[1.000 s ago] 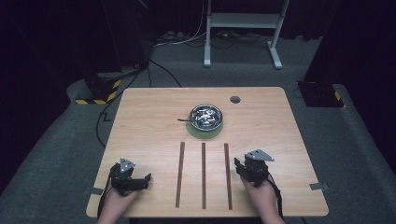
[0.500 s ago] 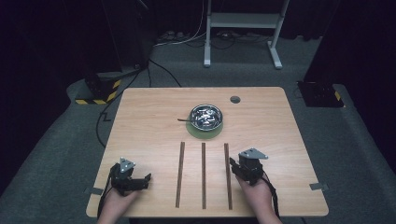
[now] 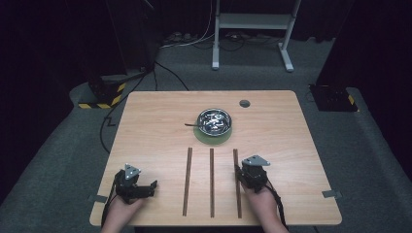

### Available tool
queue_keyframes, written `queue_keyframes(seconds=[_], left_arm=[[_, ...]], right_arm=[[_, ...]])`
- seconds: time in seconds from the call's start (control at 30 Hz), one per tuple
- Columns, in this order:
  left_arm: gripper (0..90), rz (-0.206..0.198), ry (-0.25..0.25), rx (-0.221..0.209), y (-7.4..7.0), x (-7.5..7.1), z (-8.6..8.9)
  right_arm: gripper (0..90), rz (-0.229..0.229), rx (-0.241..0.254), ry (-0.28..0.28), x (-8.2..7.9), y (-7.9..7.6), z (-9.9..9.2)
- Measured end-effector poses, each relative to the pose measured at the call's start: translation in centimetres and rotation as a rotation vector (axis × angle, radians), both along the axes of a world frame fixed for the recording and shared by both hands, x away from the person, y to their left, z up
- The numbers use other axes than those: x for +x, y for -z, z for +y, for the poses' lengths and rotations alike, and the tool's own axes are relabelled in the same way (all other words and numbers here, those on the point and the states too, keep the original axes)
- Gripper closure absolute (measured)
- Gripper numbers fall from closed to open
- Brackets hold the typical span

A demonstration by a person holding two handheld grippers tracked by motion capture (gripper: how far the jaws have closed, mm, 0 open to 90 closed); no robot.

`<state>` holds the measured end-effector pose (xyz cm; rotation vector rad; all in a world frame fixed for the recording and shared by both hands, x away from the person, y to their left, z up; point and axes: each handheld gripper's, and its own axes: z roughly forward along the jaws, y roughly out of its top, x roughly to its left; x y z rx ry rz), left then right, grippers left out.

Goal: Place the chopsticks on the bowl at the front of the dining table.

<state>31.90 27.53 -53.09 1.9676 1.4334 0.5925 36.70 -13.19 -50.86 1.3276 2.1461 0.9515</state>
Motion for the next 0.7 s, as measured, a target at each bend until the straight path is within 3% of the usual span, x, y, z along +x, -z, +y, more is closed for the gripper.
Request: queue_keyframes(seconds=[0.7], left_arm=[[0.2, 0.0, 0.008, -0.003, 0.01, 0.01, 0.0]], right_arm=[[65.4, 0.009, 0.012, -0.003, 0.37, 0.25, 0.01]])
